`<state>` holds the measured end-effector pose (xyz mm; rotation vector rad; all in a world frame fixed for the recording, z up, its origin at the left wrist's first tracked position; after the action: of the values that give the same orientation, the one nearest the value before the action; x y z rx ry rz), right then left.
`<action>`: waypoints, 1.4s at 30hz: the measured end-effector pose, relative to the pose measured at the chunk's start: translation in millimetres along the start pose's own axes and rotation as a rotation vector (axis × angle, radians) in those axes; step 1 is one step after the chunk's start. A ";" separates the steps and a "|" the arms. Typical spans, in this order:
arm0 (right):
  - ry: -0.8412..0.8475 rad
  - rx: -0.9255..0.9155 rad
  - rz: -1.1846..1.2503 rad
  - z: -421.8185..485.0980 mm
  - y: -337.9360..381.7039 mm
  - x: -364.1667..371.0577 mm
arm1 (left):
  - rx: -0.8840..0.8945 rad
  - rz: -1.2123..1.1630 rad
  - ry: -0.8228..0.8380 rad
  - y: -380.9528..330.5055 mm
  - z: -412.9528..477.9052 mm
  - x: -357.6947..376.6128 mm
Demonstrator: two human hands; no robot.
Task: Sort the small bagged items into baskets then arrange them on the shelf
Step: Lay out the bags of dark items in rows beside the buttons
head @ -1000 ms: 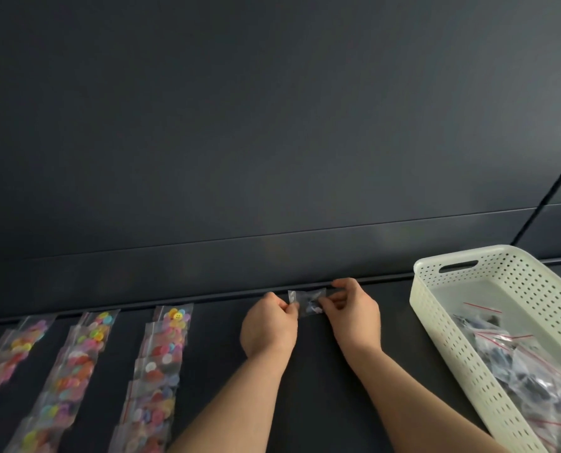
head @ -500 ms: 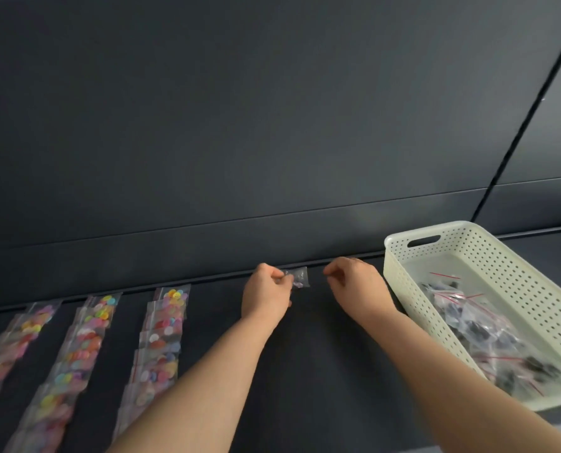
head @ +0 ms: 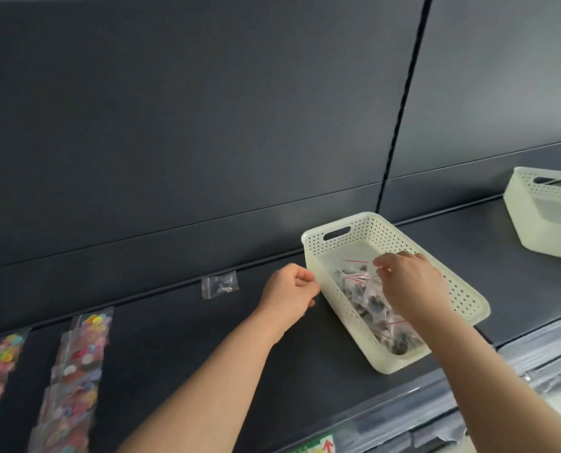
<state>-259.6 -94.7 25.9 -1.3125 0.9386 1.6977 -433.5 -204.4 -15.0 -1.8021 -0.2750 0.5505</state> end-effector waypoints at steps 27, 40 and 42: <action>0.495 -0.100 1.257 -30.9 128.3 17.8 | -0.074 -0.588 -0.192 23.3 -42.2 -76.4; 0.669 -0.010 1.109 -44.5 172.6 78.9 | -0.215 -0.387 -0.436 83.9 -60.9 -133.1; 0.667 0.004 1.084 -38.3 177.8 84.8 | -0.220 -0.243 -0.465 86.2 -58.4 -143.6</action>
<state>-418.3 -192.7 -48.2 -1.5040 2.3505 1.9785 -535.9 -344.4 -51.7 -1.7971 -0.8904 0.7838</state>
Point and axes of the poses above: each hand's wrist, its own z-axis towards the middle knuckle, its own x-axis out of the palm, y = z × x, the point moved 8 cm from there along z, towards the middle knuckle, and after that the axes turned 9 degrees about -z, right-handed, at the moved point
